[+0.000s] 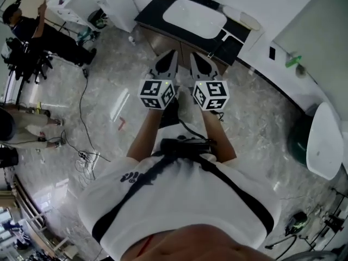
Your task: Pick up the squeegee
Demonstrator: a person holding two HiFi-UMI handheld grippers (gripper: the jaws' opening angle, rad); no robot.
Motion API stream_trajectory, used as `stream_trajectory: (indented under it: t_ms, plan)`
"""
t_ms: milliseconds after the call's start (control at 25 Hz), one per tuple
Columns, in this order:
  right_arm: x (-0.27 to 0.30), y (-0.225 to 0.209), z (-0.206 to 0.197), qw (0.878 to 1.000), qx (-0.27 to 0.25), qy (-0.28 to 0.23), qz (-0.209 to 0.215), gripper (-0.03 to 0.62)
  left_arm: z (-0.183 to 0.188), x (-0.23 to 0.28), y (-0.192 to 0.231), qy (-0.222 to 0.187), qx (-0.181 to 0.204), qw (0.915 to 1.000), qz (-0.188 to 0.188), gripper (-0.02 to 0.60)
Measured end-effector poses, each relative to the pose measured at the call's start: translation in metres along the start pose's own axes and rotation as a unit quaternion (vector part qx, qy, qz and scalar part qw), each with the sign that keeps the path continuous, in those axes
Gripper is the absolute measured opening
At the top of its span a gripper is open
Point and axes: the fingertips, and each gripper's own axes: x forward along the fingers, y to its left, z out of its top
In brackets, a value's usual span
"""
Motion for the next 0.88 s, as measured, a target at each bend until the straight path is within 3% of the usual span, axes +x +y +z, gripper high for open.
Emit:
stream_trajectory:
  t_ms: [240, 440, 720, 880]
  plan:
    - [0.043, -0.091, 0.024, 0.994, -0.007, -0.035, -0.105, 0.009, 0.003, 0.11, 0.002, 0.0, 0.006, 0.9958, -0.092, 0.009]
    - [0.088, -0.154, 0.044, 0.981, -0.013, -0.043, -0.187, 0.009, 0.017, 0.196, 0.013, 0.003, 0.011, 0.9857, -0.168, 0.009]
    - [0.132, -0.221, 0.033, 0.957, -0.008, -0.009, -0.29, 0.009, 0.005, 0.285, 0.042, 0.037, 0.002, 0.9701, -0.24, 0.009]
    - [0.142, -0.25, -0.011, 0.947, 0.012, 0.057, -0.316, 0.009, -0.023, 0.316, 0.048, 0.069, -0.015, 0.9634, -0.258, 0.009]
